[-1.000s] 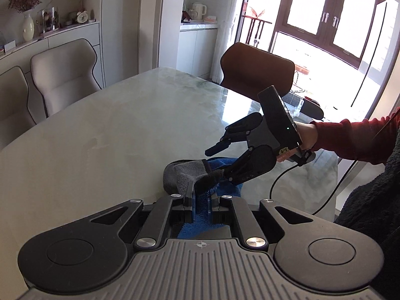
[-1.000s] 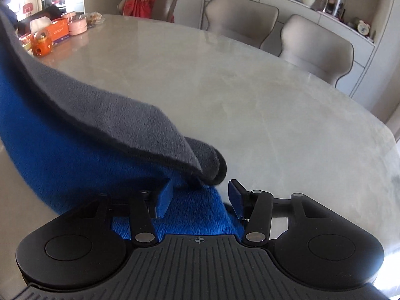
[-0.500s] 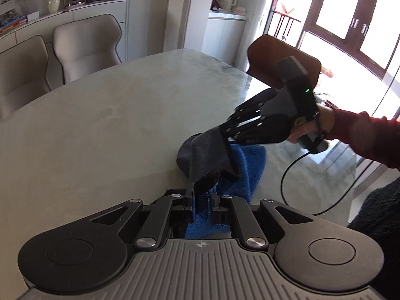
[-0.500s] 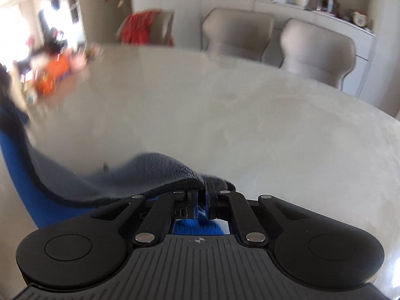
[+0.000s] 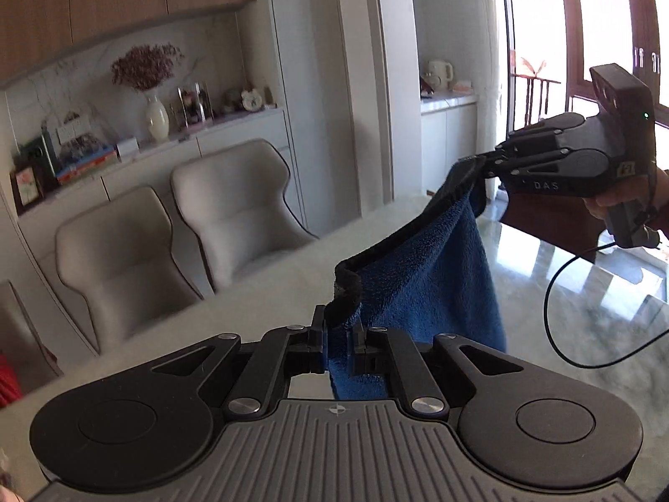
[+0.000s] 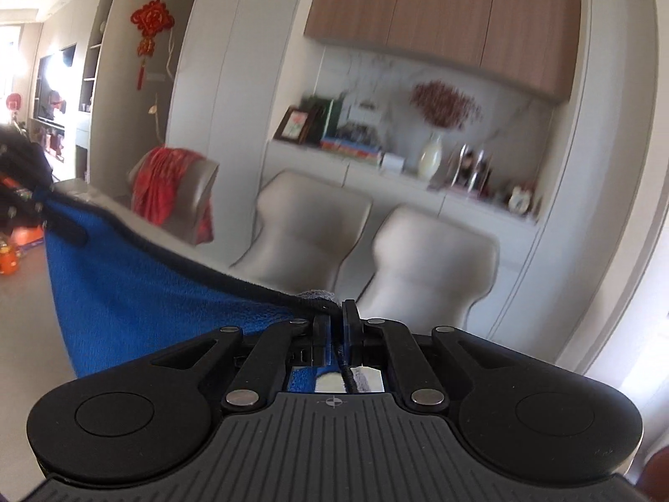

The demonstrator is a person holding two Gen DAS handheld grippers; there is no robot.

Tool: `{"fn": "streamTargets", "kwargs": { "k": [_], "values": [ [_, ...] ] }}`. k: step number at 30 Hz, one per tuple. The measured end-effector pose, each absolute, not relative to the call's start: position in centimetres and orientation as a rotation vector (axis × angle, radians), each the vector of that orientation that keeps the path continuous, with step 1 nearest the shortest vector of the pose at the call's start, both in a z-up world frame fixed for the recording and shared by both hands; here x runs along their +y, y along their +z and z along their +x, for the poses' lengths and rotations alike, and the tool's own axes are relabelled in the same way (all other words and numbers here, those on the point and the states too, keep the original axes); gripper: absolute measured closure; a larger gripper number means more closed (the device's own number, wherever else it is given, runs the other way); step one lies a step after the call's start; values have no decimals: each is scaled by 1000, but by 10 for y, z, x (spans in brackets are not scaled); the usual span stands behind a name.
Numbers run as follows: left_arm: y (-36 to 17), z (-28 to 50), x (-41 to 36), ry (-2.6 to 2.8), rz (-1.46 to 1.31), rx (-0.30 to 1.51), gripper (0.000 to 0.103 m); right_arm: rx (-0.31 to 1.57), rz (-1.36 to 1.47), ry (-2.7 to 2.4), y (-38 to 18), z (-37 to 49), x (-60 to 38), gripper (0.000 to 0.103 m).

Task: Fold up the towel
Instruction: 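Lift the towel with the left gripper while the right gripper grasps another corner, then lay the towel flat grey side up and open both grippers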

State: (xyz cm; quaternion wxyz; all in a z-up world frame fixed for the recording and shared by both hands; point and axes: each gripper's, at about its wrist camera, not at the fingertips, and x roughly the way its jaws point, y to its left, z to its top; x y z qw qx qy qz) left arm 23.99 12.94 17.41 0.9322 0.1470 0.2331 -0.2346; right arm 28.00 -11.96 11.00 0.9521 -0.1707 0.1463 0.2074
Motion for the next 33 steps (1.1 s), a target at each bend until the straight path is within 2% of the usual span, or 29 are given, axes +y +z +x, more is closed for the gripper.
{"fn": "streamTargets", "kwargs": {
  "k": [3, 6, 11, 13, 18, 26, 33],
  "values": [
    [187, 248, 119, -479, 340, 434, 97, 276, -366, 409, 116, 275, -127, 98],
    [173, 240, 110, -509, 360, 442, 97, 322, -390, 406, 104, 261, -136, 98],
    [90, 209, 96, -578, 350, 614, 97, 523, -379, 435, 50, 228, -147, 98],
    [48, 192, 91, -607, 343, 705, 97, 684, -347, 451, 3, 210, -150, 98],
    [-37, 155, 87, -645, 323, 926, 96, 933, -293, 481, -68, 176, -147, 97],
    [-54, 129, 103, -652, 318, 1000, 89, 1059, -308, 541, -92, 148, -142, 96],
    [-58, 120, 101, -660, 422, 1056, 83, 1146, -369, 585, -92, 137, -144, 88]
  ]
}}
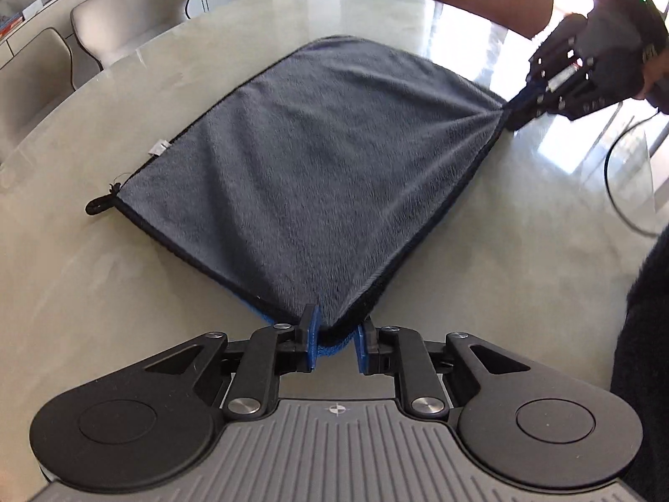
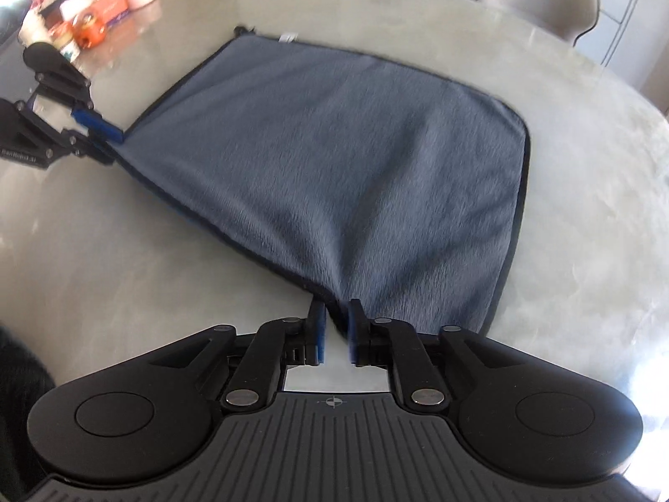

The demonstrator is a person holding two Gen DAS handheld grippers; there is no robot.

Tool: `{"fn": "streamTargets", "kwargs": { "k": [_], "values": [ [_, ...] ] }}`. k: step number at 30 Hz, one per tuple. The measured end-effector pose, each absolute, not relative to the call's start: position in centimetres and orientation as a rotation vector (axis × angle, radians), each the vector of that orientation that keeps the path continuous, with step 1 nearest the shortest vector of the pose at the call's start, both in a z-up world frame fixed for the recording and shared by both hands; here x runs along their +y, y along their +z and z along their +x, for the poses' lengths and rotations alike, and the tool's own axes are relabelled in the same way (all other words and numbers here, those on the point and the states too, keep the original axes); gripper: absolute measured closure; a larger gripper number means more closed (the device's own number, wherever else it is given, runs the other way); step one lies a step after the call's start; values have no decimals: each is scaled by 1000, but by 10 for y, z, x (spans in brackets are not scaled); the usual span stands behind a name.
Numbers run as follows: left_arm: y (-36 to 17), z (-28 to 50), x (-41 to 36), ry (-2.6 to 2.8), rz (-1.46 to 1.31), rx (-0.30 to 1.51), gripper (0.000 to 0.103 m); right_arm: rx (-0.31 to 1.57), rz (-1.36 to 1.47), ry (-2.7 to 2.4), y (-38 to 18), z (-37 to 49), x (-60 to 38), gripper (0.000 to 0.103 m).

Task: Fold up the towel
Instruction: 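Lay the towel flat grey side up and open both grippers, then grasp the towel edge with the left gripper and pull it straight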

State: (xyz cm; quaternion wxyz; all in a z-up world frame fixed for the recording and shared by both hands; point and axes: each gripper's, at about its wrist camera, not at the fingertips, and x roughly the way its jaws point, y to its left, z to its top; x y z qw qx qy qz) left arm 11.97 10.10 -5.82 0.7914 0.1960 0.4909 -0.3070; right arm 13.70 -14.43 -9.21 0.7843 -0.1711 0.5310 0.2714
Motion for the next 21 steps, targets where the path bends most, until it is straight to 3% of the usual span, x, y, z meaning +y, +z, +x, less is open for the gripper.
{"fn": "streamTargets", "kwargs": {
  "k": [5, 8, 14, 21],
  "values": [
    [-55, 105, 107, -740, 503, 1116, 79, 1139, -353, 546, -84, 139, -158, 77],
    [-40, 112, 111, -720, 440, 1051, 78, 1106, -252, 501, -82, 152, -165, 74],
    [-51, 140, 95, -586, 49, 904, 71, 1085, -194, 463, -99, 177, -161, 74],
    [-87, 142, 82, -543, -27, 1042, 71, 1119, -195, 463, -110, 183, -167, 73]
  ]
}}
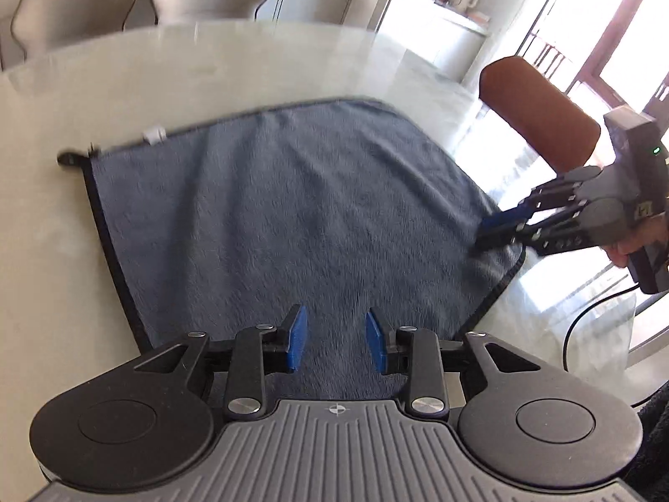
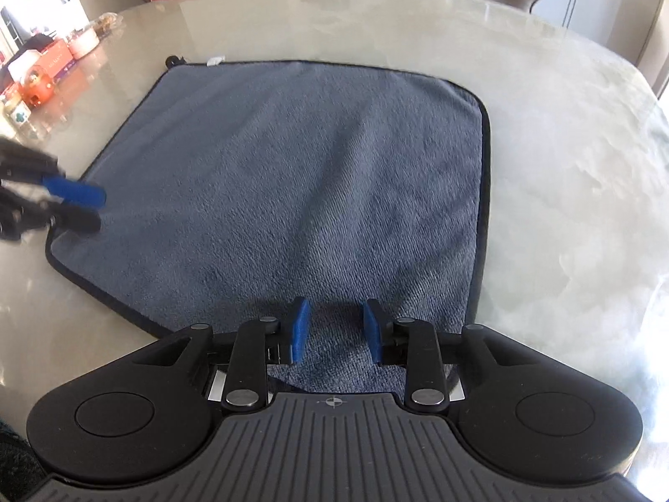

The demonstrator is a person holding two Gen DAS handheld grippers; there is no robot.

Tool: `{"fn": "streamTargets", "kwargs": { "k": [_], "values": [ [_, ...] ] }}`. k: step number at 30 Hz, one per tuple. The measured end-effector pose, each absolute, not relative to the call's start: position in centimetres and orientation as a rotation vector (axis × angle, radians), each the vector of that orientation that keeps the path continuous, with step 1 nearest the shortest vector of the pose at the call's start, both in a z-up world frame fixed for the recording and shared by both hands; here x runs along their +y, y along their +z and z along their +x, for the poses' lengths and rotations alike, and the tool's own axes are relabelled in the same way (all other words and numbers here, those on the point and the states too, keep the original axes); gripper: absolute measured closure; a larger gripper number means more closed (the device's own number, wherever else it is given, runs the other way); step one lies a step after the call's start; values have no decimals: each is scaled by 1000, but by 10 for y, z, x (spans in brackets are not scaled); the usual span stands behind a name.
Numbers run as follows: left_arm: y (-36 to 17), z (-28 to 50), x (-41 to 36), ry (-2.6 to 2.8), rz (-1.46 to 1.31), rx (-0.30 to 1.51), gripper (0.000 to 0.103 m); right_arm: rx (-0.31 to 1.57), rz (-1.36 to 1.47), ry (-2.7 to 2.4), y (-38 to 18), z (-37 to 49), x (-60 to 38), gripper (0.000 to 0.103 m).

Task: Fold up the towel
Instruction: 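Grasp the towel edge with the left gripper and pull it straight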

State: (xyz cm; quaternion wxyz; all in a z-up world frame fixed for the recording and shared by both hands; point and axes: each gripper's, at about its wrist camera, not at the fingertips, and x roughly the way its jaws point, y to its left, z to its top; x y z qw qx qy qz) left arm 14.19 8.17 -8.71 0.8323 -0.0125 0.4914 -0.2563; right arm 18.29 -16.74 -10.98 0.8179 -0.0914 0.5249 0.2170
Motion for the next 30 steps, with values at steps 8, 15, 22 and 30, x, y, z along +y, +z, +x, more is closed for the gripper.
{"fn": "streamTargets", "kwargs": {
  "k": [8, 15, 22, 30],
  "values": [
    [-88, 117, 98, -485, -55, 1077, 71, 1166, -175, 445, -108, 174, -184, 73],
    [-81, 114, 110, -446, -57, 1086, 71, 1174, -159, 415, -102, 177, -184, 69],
    [-56, 183, 129, -274, -44, 882, 52, 984, -186, 397, -75, 224, -173, 58],
    [-74, 273, 161, -80, -71, 907, 50, 908, -170, 321, -79, 320, -187, 58]
  ]
}}
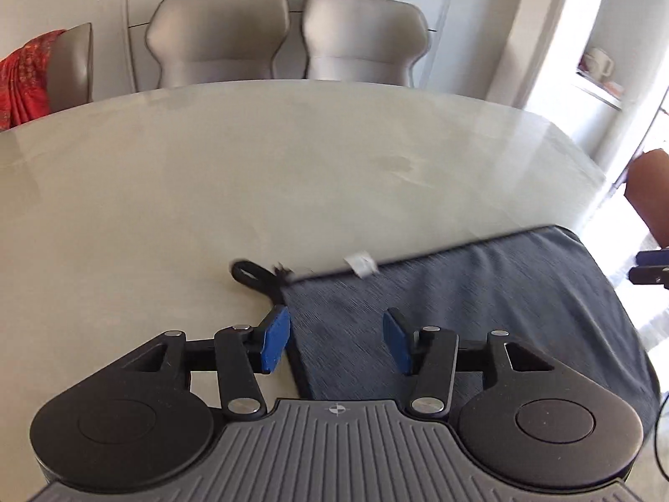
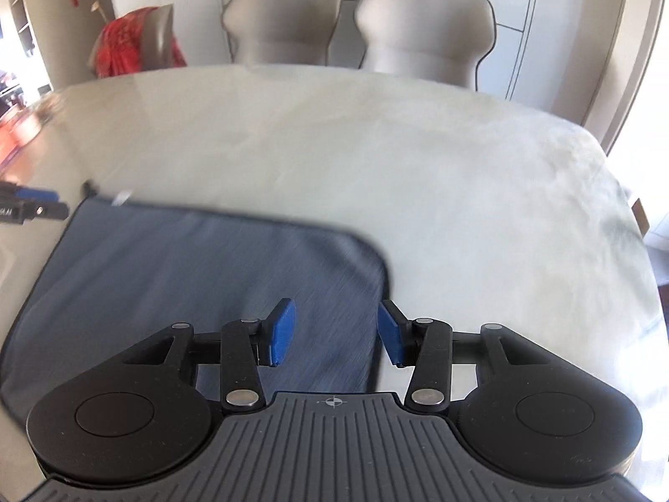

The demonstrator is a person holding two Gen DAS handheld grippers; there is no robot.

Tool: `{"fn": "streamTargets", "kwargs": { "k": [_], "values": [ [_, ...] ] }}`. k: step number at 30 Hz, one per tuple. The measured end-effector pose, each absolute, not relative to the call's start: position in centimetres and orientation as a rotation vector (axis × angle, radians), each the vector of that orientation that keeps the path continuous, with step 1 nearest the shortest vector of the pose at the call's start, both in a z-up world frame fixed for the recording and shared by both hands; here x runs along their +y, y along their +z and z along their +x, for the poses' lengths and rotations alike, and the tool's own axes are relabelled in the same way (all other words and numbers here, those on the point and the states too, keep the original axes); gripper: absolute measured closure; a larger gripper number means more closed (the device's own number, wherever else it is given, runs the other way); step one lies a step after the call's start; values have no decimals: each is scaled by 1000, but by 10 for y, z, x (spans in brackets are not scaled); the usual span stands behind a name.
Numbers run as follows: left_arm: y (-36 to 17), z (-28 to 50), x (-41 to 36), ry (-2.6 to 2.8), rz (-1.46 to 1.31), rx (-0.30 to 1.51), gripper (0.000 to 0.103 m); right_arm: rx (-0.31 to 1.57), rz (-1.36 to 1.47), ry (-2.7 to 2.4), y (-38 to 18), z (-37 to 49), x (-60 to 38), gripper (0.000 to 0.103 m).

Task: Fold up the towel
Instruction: 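Grasp the towel edge with the left gripper and pull it straight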

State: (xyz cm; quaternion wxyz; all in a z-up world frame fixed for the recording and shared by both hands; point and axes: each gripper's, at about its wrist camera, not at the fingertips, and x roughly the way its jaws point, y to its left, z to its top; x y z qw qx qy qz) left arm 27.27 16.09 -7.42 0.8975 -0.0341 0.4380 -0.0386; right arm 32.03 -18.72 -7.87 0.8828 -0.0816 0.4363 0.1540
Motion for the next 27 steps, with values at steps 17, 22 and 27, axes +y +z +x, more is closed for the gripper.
{"fn": "streamTargets", "kwargs": {
  "k": [17, 22, 27],
  "values": [
    [-106, 292, 154, -31, 67, 948, 20, 987, -173, 379, -124, 390, -188, 58],
    [-112, 294, 160, -21, 4, 955, 16, 978, -201, 390, -130, 385, -182, 55],
    [-114, 295, 155, -87, 26, 939, 42, 966, -232, 445, -130, 377, -173, 87]
  ]
}}
